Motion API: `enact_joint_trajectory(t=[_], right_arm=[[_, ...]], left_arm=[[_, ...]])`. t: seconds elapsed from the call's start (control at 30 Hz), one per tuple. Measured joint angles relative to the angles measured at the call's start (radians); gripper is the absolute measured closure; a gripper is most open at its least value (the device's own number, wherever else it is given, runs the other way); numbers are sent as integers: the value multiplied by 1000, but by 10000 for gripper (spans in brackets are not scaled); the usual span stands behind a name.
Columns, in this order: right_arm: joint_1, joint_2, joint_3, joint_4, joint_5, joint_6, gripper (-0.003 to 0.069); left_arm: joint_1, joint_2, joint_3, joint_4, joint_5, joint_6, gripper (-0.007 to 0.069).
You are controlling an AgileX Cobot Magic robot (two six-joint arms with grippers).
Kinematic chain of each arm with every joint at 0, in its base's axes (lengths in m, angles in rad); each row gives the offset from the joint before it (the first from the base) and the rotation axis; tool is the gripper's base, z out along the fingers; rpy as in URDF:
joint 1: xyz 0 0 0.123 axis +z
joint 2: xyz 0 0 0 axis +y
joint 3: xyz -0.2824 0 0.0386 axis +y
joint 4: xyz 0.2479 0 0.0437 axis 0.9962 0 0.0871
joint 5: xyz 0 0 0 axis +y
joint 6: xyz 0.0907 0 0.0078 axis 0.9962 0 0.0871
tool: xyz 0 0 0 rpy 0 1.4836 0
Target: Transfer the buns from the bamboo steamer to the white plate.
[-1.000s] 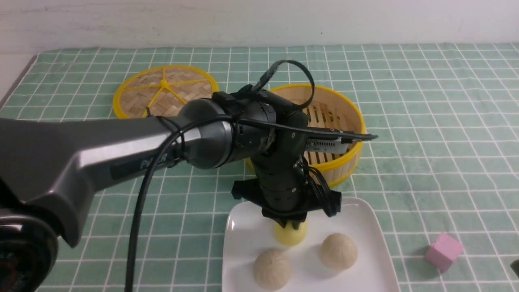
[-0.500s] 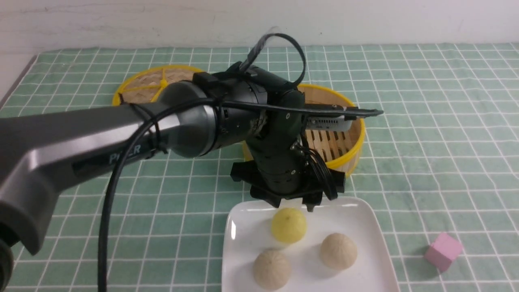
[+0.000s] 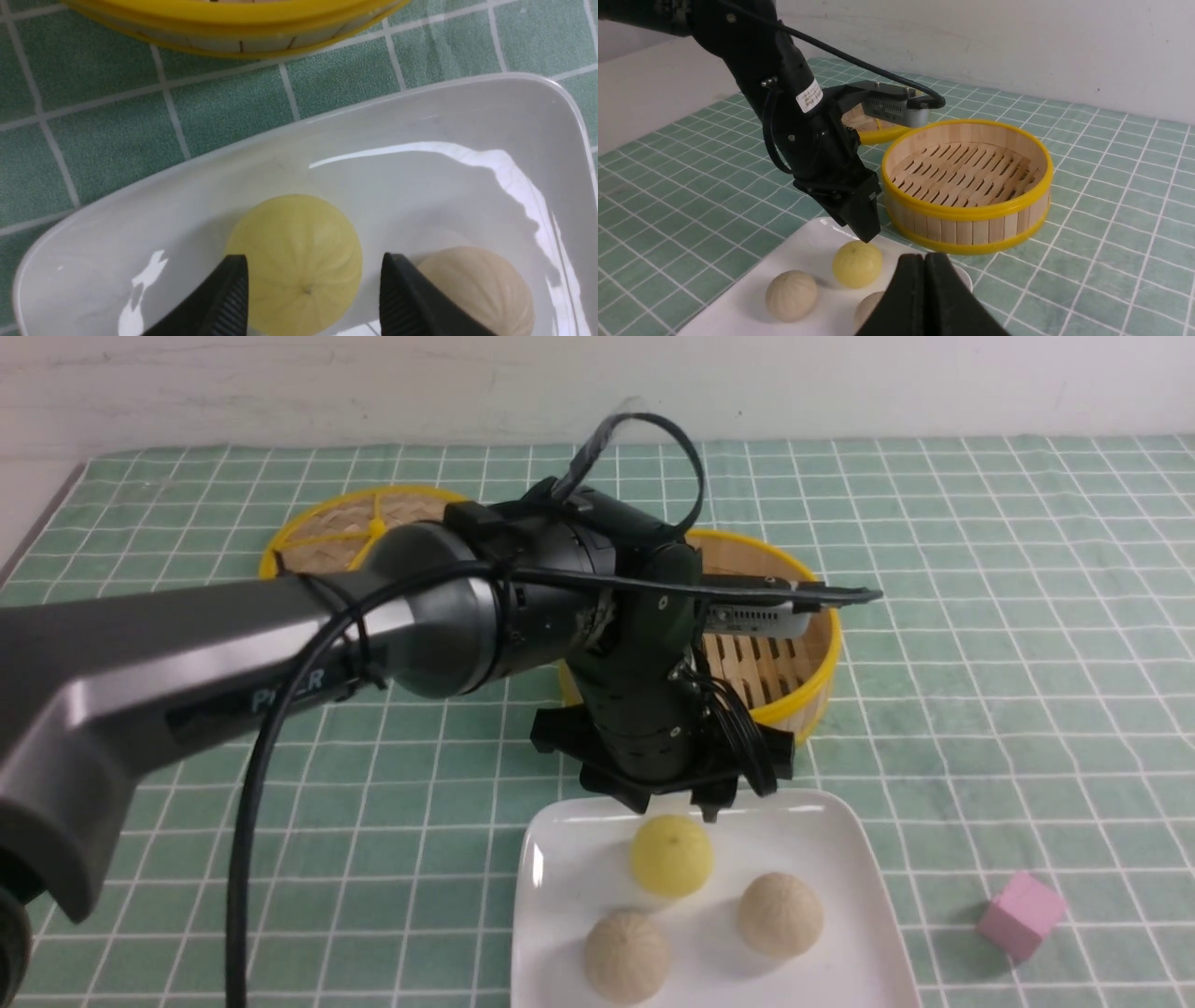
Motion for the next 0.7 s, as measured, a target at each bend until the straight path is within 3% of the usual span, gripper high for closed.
enact_joint_trajectory(t=[0.7], right_arm=[[0,0,1,0,-3,-16,668]], left_arm=[[0,0,0,23,0,0,423]])
